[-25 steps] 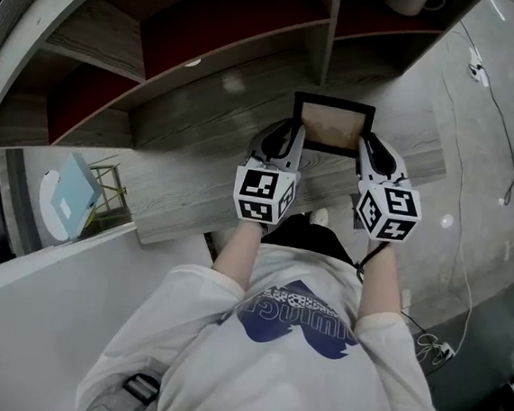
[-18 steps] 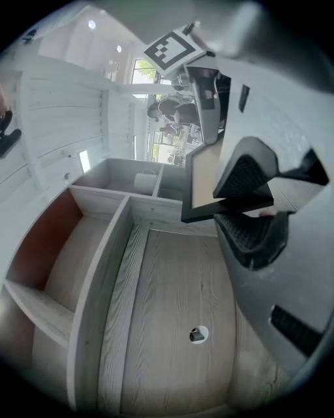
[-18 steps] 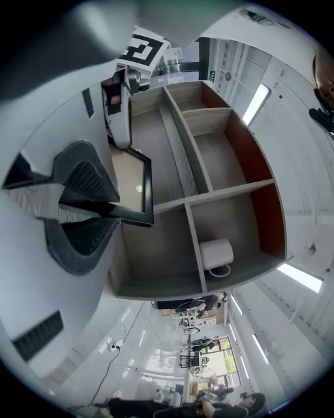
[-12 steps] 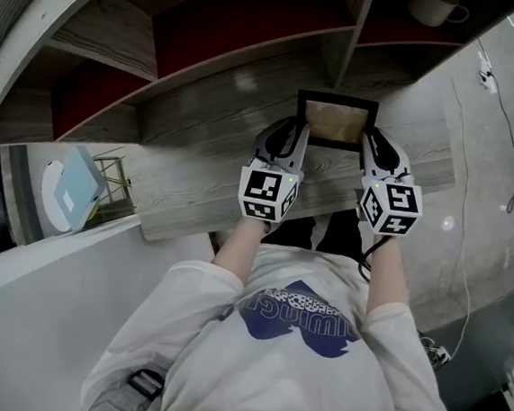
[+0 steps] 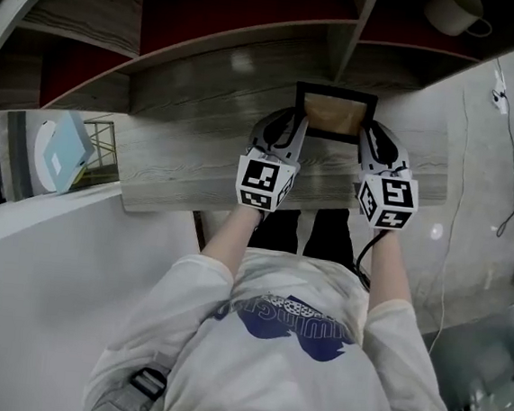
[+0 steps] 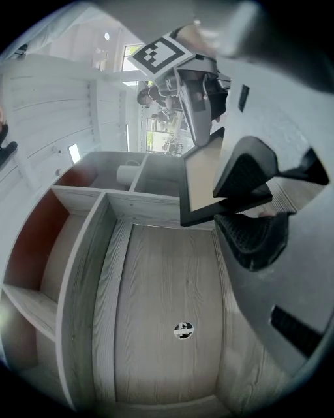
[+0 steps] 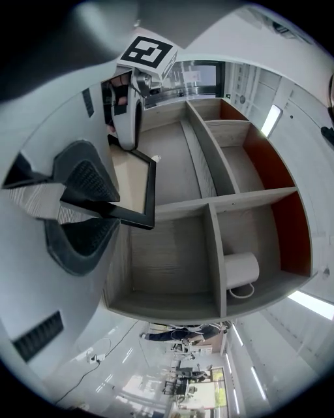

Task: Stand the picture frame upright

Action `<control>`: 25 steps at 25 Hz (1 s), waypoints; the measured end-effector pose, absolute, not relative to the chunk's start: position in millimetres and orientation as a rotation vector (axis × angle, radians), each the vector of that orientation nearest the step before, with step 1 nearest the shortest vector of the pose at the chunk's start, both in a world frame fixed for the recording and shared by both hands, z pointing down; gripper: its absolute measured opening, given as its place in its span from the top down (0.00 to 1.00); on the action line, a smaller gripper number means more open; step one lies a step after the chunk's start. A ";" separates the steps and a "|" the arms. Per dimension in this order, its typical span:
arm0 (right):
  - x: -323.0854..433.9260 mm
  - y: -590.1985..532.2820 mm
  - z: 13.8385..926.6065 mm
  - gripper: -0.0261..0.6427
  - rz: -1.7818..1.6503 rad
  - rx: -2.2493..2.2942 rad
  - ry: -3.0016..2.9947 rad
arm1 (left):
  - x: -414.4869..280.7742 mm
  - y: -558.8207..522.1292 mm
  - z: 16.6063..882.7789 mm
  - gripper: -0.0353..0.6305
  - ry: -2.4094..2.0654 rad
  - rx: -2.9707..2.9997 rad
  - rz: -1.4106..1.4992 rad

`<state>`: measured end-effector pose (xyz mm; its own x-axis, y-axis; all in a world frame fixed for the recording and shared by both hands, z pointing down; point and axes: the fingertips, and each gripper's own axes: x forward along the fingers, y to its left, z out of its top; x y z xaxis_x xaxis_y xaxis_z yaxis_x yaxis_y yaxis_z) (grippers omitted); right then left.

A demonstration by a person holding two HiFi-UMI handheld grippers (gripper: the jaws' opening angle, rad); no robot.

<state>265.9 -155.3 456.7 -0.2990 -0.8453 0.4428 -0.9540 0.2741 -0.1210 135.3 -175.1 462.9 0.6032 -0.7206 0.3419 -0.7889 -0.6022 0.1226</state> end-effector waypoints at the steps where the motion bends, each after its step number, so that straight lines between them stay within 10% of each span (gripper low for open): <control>1: 267.9 -157.1 459.6 0.85 0.528 1.634 -2.262 | 137.3 -176.0 465.0 0.82 -1.248 2.570 0.383; 25: 278.6 -207.4 519.4 0.84 0.357 1.454 -2.212 | 152.2 -207.8 515.7 0.81 -1.381 2.559 0.477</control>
